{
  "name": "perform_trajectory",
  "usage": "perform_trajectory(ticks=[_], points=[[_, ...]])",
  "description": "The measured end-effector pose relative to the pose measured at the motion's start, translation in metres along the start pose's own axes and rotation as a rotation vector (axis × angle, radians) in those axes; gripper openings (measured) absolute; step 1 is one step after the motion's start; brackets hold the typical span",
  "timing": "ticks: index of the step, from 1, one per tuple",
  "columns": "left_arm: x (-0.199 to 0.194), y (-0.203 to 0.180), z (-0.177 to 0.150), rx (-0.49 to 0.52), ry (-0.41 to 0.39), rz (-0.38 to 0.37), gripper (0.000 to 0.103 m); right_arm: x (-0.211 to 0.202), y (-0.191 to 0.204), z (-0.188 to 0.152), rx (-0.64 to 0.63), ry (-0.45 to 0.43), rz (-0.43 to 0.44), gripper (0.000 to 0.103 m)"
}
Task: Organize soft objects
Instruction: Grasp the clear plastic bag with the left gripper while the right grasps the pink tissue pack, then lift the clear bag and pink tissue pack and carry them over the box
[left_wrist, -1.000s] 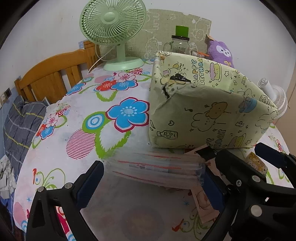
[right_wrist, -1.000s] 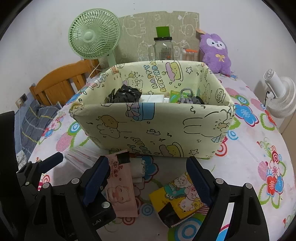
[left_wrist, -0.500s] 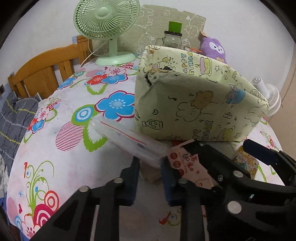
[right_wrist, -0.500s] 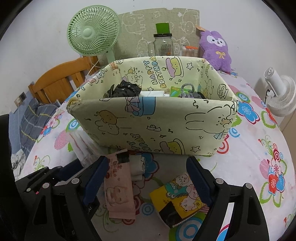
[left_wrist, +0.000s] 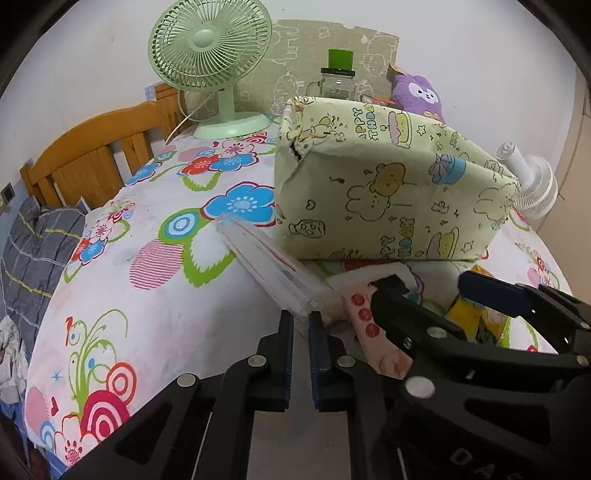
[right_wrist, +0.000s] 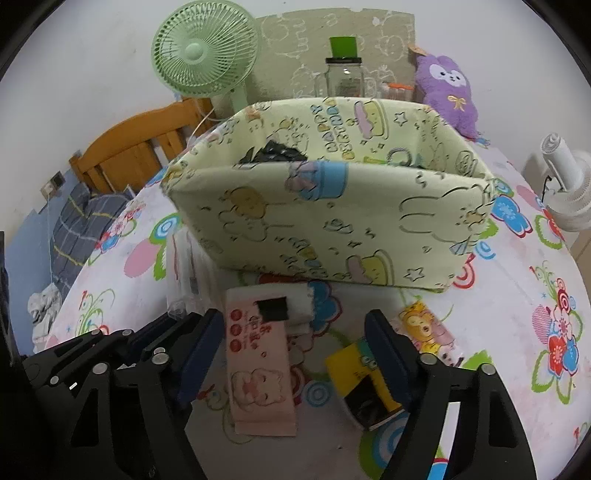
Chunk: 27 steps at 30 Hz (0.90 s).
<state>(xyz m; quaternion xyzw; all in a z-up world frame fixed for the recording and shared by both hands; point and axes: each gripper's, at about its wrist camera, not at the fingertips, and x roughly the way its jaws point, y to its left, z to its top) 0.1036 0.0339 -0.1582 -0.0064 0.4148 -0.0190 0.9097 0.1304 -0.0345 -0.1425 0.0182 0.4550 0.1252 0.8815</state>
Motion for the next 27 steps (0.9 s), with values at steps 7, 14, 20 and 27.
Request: perform_trajectory(ticks=[7,14,20,27], points=[[0.003,0.007,-0.011,-0.001,0.015,0.002,0.004,0.014,0.015,-0.005,-0.034,0.062,0.014,0.062],[0.003,0.006,-0.013,0.002,0.007,-0.004,0.003,0.023,0.018,-0.006,-0.02,0.089,0.013,0.042],[-0.001,0.003,-0.013,-0.001,-0.004,-0.019,0.003,0.019,0.017,-0.006,-0.019,0.072,0.006,0.041],[-0.013,-0.004,-0.009,0.009,-0.036,-0.022,0.003,0.001,0.007,-0.002,-0.006,0.035,0.002,0.041]])
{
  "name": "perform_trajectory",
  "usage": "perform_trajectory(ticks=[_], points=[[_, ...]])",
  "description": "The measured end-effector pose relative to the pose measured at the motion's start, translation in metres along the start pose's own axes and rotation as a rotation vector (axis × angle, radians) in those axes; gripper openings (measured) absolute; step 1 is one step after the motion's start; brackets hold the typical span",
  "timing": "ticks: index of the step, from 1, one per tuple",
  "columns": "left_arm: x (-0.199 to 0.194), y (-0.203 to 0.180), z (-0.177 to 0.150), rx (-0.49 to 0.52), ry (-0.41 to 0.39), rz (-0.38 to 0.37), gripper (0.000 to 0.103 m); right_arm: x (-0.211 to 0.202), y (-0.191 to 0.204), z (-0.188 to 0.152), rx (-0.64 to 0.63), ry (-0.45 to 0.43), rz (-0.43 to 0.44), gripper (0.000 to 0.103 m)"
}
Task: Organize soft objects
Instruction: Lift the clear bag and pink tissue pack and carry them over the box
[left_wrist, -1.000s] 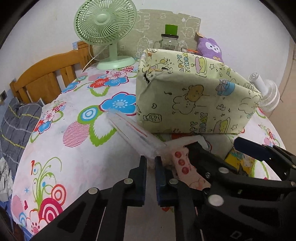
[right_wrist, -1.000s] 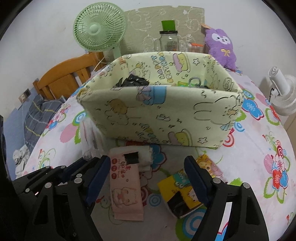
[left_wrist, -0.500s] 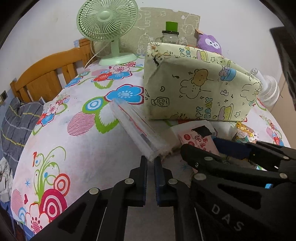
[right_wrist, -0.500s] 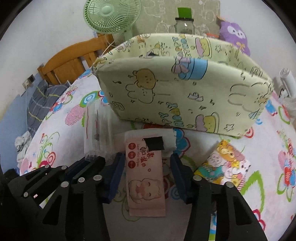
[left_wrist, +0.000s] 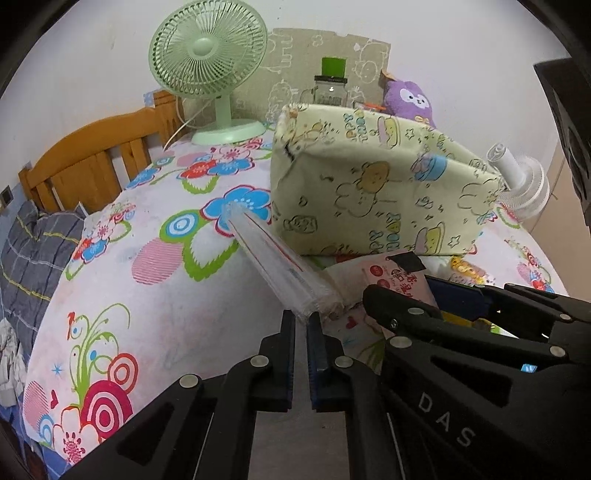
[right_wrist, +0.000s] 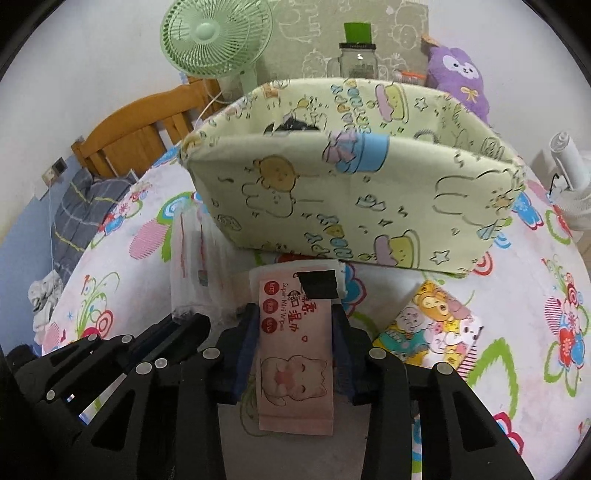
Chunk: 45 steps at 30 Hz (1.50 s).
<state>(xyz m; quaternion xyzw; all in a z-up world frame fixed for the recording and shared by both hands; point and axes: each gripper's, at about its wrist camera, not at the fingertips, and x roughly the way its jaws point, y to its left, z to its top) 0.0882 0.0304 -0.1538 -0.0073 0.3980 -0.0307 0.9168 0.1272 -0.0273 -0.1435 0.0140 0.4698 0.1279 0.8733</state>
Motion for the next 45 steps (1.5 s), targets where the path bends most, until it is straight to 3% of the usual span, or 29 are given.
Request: perform_trajectory(ticks=[20,45], points=[[-0.051,-0.026,0.01,0.027,-0.083,0.006,0.002,-0.062,-0.008,-0.003,0.017,-0.106,0.01,0.041],[-0.117,-0.075,0.033,0.107,-0.228,-0.066,0.001,-0.151,-0.032,0.001,0.046,-0.287,-0.024,0.041]])
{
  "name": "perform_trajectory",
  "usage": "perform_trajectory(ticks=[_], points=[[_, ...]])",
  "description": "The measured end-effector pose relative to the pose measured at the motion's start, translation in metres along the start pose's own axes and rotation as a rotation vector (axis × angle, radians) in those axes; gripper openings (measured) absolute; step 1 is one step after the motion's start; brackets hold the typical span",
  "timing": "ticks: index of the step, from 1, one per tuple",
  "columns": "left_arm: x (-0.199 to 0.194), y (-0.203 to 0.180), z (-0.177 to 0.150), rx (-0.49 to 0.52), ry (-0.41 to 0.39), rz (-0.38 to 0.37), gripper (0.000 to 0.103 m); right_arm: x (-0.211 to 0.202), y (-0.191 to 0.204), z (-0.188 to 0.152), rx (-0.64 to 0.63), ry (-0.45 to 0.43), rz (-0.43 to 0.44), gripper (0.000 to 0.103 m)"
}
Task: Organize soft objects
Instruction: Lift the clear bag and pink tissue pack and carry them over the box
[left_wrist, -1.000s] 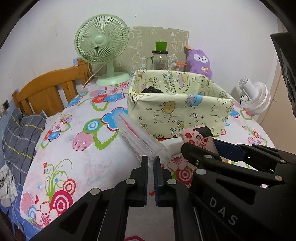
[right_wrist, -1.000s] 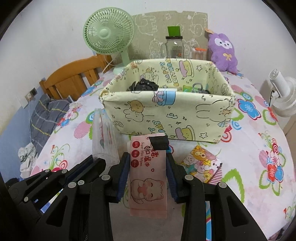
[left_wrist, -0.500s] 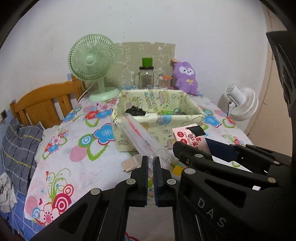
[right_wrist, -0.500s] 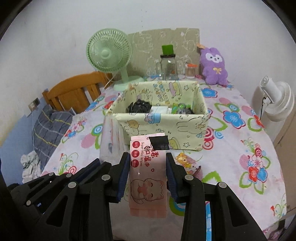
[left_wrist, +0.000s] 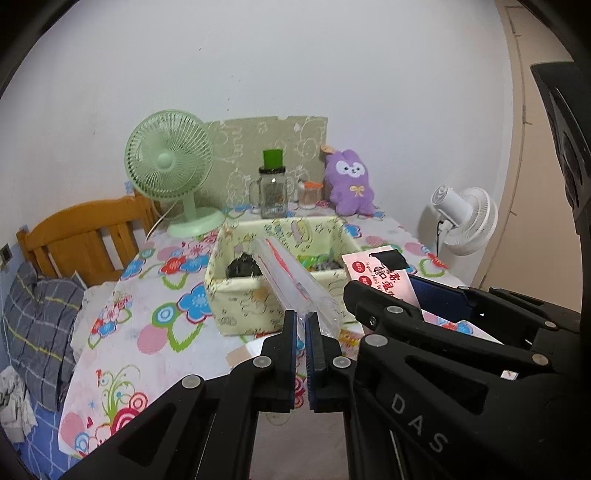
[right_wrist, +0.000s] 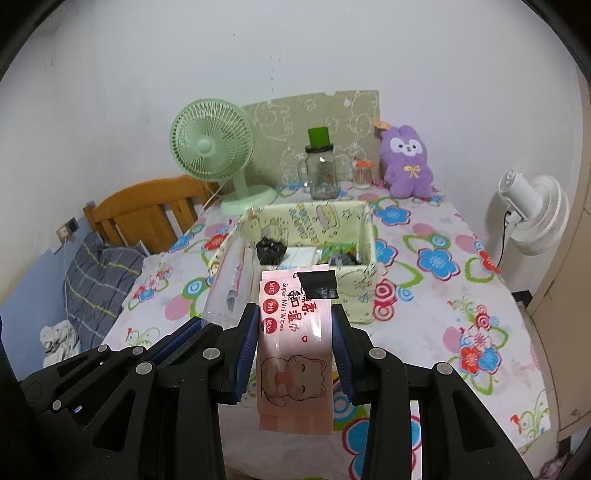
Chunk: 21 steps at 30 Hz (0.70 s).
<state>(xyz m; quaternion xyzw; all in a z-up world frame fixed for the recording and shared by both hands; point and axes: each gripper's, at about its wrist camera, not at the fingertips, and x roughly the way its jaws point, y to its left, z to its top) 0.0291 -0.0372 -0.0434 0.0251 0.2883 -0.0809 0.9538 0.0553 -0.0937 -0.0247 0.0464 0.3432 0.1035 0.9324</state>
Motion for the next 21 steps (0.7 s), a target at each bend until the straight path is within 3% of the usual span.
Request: perform_trajectory(ticks=[21], points=[[0.003,-0.008,0.04,0.022,-0.072,-0.018,0.001,-0.012,-0.012,0.038,0.013,-0.097,-0.033,0.041]])
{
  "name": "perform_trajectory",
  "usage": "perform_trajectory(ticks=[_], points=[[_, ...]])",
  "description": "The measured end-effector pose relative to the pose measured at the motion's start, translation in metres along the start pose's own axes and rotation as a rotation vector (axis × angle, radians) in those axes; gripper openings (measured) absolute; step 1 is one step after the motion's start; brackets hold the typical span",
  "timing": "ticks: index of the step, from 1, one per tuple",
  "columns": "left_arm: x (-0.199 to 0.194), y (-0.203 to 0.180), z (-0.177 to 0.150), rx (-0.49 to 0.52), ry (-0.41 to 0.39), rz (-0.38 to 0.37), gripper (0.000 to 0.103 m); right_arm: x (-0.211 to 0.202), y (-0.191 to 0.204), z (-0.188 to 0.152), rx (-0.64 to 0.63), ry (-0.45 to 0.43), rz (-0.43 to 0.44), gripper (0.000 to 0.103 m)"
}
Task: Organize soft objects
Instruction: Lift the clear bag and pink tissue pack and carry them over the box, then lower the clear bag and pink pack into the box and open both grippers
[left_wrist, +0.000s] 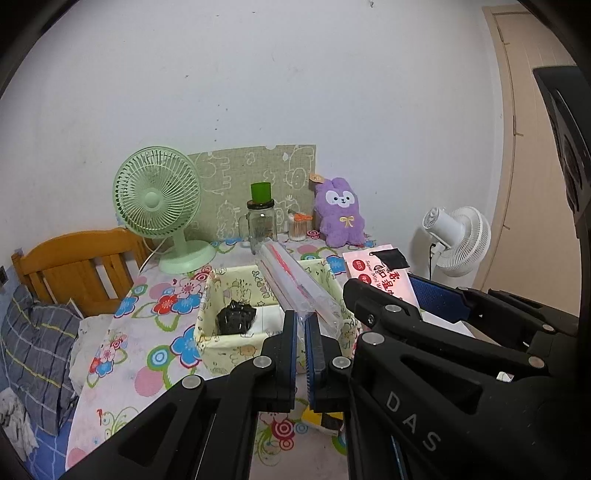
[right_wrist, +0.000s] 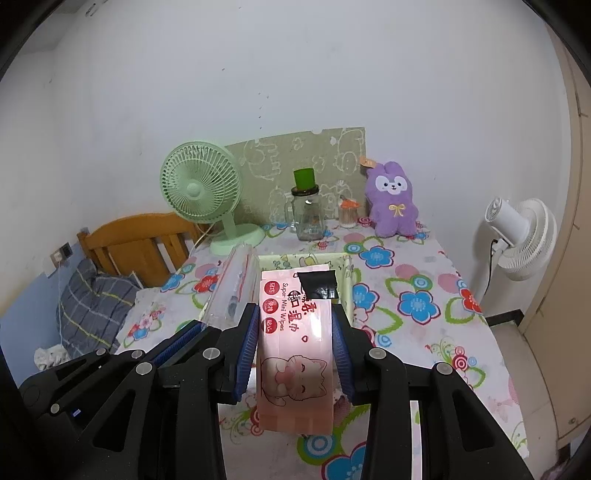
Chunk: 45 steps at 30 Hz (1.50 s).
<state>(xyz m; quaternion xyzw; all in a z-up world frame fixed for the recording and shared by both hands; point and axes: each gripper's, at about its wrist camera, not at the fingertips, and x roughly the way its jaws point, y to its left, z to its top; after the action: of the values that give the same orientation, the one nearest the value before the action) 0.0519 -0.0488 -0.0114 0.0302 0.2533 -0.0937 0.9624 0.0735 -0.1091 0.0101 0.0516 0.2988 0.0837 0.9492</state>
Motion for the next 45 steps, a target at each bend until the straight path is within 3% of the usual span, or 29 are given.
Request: perform_trajectory(ticks=[16,38,39,42,45], points=[[0.038,0.019,0.016,-0.013,0.015,0.012,0.0,0.044,0.004,0.021,0.008,0.024,0.001,0.041],[0.089,0.035,0.018,-0.04,0.107,-0.001,0.0,0.102,0.002,0.027,0.02,0.115,-0.011,0.041],[0.092,0.036,0.018,-0.043,0.115,0.003,0.001,0.105,0.001,0.027,0.02,0.12,-0.013,0.041],[0.099,0.039,0.017,-0.041,0.128,0.034,0.025,0.111,0.0,0.027,0.019,0.13,-0.02,0.041],[0.105,0.043,0.017,-0.054,0.142,0.032,0.031,0.118,0.001,0.027,0.018,0.139,-0.012,0.041]])
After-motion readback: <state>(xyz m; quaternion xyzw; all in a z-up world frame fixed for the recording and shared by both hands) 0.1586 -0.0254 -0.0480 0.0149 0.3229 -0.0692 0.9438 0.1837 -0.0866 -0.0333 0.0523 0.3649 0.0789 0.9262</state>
